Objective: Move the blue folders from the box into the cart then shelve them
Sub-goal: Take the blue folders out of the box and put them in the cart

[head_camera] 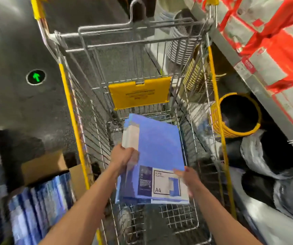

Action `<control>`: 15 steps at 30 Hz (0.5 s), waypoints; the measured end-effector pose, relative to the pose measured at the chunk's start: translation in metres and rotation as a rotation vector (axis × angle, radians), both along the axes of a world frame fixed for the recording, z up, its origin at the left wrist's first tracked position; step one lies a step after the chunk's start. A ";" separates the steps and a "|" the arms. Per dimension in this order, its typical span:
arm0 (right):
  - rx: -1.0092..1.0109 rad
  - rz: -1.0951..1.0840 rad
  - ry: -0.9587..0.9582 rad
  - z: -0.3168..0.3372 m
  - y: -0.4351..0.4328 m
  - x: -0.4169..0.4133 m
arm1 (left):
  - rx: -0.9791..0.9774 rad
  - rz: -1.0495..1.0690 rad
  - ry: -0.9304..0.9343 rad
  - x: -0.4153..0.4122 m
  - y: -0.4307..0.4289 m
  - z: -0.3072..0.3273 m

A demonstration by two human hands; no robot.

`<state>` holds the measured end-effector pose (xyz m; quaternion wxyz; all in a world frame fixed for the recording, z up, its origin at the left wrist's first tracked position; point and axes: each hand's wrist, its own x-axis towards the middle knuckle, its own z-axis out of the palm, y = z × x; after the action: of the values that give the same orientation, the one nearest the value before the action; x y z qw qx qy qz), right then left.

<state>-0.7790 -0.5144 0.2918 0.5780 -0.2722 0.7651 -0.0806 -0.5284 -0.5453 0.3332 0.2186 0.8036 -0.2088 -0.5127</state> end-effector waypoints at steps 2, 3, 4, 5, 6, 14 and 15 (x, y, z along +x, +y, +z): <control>0.019 -0.015 0.026 -0.019 -0.016 0.008 | 0.036 0.040 0.030 0.001 -0.009 -0.024; 0.020 0.006 0.066 -0.030 -0.023 0.010 | 0.064 0.063 0.039 0.001 -0.012 -0.033; 0.019 0.025 0.092 -0.044 -0.032 0.014 | 0.093 0.087 0.044 0.002 -0.016 -0.046; 0.014 0.053 0.115 -0.051 -0.040 0.018 | 0.105 0.124 0.052 0.004 -0.018 -0.056; 0.012 0.059 0.126 -0.061 -0.047 0.020 | 0.108 0.152 0.058 0.005 -0.020 -0.065; 0.060 0.165 0.210 -0.115 -0.074 0.029 | 0.139 0.158 -0.009 0.014 -0.022 -0.128; 0.060 0.174 0.219 -0.117 -0.074 0.030 | 0.142 0.146 0.000 0.016 -0.022 -0.135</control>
<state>-0.7493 -0.5887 0.1745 0.5037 -0.3273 0.7991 0.0230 -0.5124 -0.5668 0.1981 0.1977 0.8302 -0.1128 -0.5089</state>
